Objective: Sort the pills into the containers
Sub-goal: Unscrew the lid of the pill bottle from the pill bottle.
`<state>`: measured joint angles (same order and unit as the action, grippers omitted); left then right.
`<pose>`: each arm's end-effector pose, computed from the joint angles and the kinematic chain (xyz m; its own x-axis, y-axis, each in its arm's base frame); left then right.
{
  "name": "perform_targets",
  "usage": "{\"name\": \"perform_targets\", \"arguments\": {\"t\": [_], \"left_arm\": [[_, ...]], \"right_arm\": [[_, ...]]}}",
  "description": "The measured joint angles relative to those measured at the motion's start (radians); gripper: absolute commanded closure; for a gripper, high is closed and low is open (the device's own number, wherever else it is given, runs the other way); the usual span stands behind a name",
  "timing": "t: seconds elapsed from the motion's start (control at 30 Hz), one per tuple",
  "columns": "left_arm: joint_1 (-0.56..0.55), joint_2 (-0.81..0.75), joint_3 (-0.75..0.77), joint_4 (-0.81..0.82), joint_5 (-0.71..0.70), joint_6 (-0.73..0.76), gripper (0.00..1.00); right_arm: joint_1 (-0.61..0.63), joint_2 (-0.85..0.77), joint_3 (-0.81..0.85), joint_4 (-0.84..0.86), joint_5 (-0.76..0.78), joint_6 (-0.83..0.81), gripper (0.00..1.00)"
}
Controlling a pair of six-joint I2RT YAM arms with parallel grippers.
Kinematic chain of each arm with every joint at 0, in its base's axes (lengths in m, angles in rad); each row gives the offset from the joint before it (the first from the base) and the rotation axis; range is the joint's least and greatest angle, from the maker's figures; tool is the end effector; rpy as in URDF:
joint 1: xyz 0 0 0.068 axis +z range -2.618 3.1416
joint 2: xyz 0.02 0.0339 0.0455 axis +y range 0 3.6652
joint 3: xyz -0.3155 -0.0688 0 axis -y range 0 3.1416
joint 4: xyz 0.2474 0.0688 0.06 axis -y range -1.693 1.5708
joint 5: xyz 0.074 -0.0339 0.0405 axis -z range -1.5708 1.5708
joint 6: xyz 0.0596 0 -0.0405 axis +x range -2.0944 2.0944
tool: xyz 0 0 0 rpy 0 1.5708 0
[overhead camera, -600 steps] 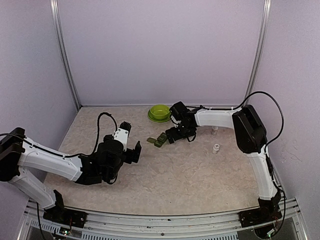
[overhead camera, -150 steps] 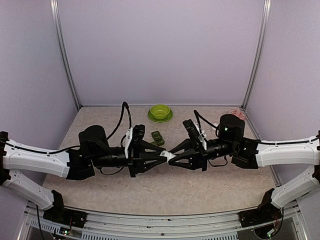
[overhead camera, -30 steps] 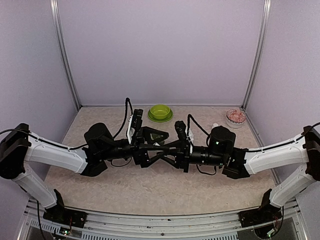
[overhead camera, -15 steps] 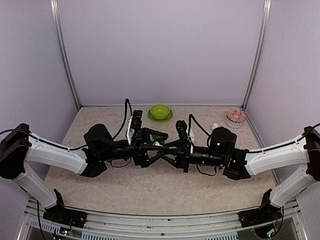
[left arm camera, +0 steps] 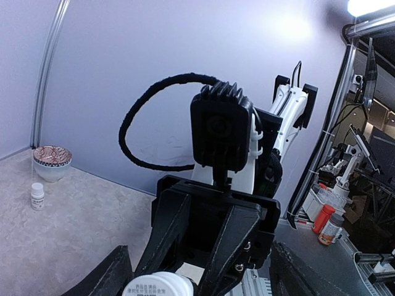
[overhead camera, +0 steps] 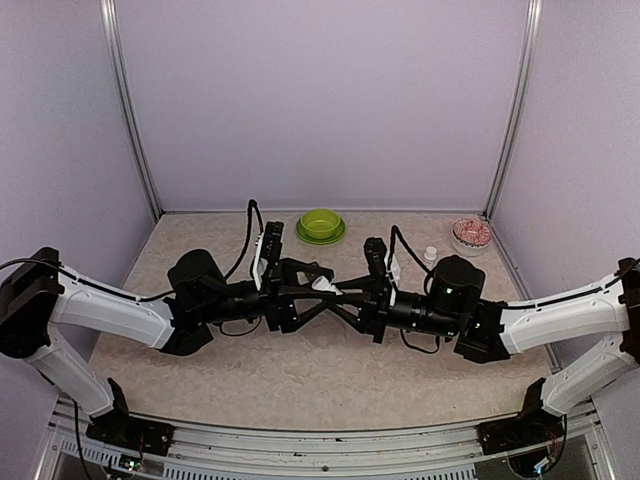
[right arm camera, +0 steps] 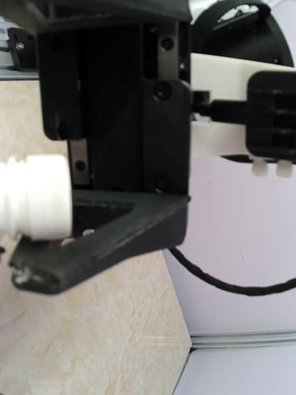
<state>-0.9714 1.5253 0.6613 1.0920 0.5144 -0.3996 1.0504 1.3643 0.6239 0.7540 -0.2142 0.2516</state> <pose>0.1645 -0.2928 0.3080 -0.2674 -0.2090 -0.9406 0.9609 0.0153 -0.2765 0.1435 0.2758 0.3015 -0.2308 0.0865 -0.9691 -0.9251 0.2890 0.2461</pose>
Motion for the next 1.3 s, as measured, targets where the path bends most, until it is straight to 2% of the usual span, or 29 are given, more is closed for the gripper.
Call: {"name": "perform_targets", "arguments": {"t": [0.37,0.4,0.47,0.5,0.67,0.8,1.03,1.3], "left_arm": [[0.013,0.000,-0.001,-0.001,-0.015,-0.019,0.45],[0.014,0.000,-0.001,-0.002,-0.016,-0.021,0.49],[0.016,0.000,-0.001,-0.003,-0.019,-0.025,0.64],[0.017,0.000,-0.001,-0.006,-0.022,-0.029,0.67],[0.023,0.002,-0.001,-0.012,-0.035,-0.036,0.67],[0.023,0.002,-0.001,-0.013,-0.042,-0.043,0.76],[0.022,0.001,0.002,-0.042,-0.070,-0.066,0.76],[0.002,-0.041,0.015,-0.154,-0.175,-0.098,0.75]], "right_arm": [[0.001,-0.009,-0.003,0.005,0.014,-0.006,0.89],[0.001,-0.009,-0.003,0.005,0.015,-0.007,0.89],[0.001,-0.009,-0.003,0.006,0.014,-0.008,0.89],[0.001,-0.009,-0.003,0.007,0.012,-0.009,0.89],[0.003,-0.014,-0.003,0.007,0.010,-0.015,0.89],[0.003,-0.014,-0.003,0.007,0.010,-0.018,0.89],[0.003,-0.017,-0.008,-0.003,0.024,-0.042,0.89],[0.003,-0.032,-0.016,-0.025,0.063,-0.092,0.89]]}}
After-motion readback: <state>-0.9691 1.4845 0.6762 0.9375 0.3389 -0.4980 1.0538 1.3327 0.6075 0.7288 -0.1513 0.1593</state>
